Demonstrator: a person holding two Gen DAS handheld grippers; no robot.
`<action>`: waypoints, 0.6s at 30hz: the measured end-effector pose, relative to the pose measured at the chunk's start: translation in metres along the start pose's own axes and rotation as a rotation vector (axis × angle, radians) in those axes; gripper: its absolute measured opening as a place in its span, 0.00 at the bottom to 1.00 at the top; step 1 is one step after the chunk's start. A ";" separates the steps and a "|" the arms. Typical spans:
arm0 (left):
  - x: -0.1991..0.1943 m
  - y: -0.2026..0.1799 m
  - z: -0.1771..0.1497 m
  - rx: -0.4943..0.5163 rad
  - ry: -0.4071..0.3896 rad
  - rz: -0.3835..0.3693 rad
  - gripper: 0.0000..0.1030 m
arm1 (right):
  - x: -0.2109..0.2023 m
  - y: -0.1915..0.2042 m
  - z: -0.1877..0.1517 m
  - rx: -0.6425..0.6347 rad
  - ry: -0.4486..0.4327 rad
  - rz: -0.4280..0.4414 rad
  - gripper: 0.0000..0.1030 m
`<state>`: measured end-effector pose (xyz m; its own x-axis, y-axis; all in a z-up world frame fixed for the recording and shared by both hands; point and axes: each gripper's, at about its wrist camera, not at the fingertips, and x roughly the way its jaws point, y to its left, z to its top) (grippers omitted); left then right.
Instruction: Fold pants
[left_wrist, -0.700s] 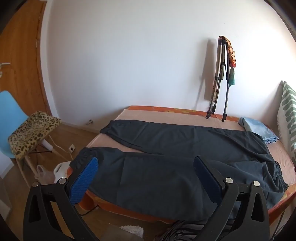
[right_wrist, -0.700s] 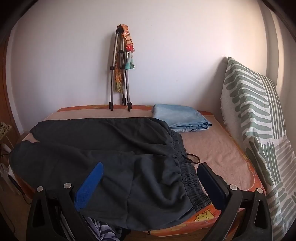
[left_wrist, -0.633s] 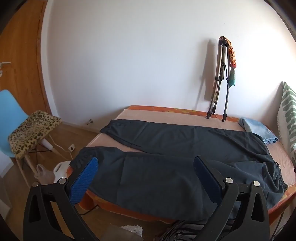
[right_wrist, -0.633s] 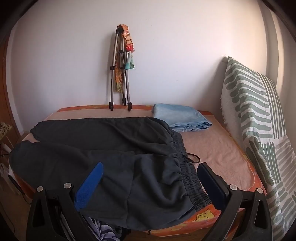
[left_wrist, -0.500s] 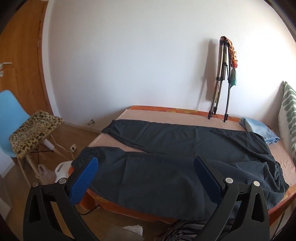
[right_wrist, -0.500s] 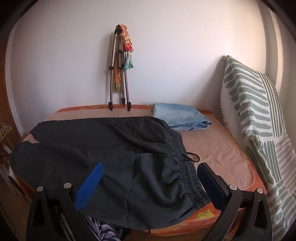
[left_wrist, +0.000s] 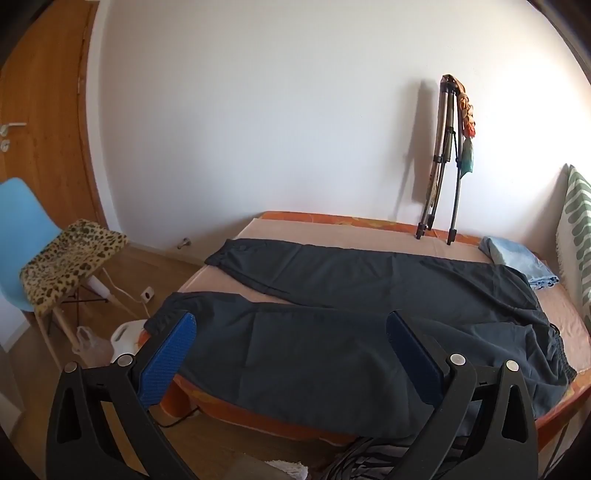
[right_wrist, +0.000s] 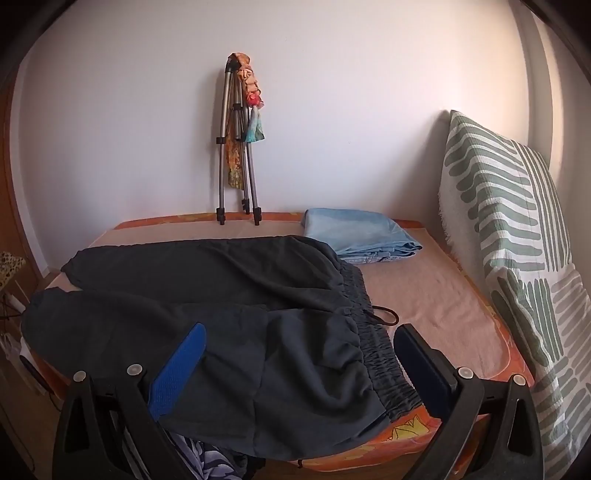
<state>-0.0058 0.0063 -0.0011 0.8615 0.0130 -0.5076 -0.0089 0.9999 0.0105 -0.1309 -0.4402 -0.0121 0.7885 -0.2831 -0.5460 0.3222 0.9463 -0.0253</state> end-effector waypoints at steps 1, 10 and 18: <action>0.000 0.000 0.000 0.000 0.001 -0.001 1.00 | 0.000 0.000 0.000 -0.001 0.000 0.001 1.00; 0.004 0.000 0.001 0.006 0.010 -0.006 1.00 | 0.004 0.000 0.003 -0.002 0.006 0.004 1.00; 0.005 -0.001 0.000 0.005 0.014 -0.005 1.00 | 0.005 0.003 0.002 -0.004 0.010 0.013 1.00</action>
<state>-0.0015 0.0053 -0.0037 0.8543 0.0081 -0.5197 -0.0019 0.9999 0.0125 -0.1246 -0.4394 -0.0132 0.7871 -0.2695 -0.5549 0.3102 0.9504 -0.0216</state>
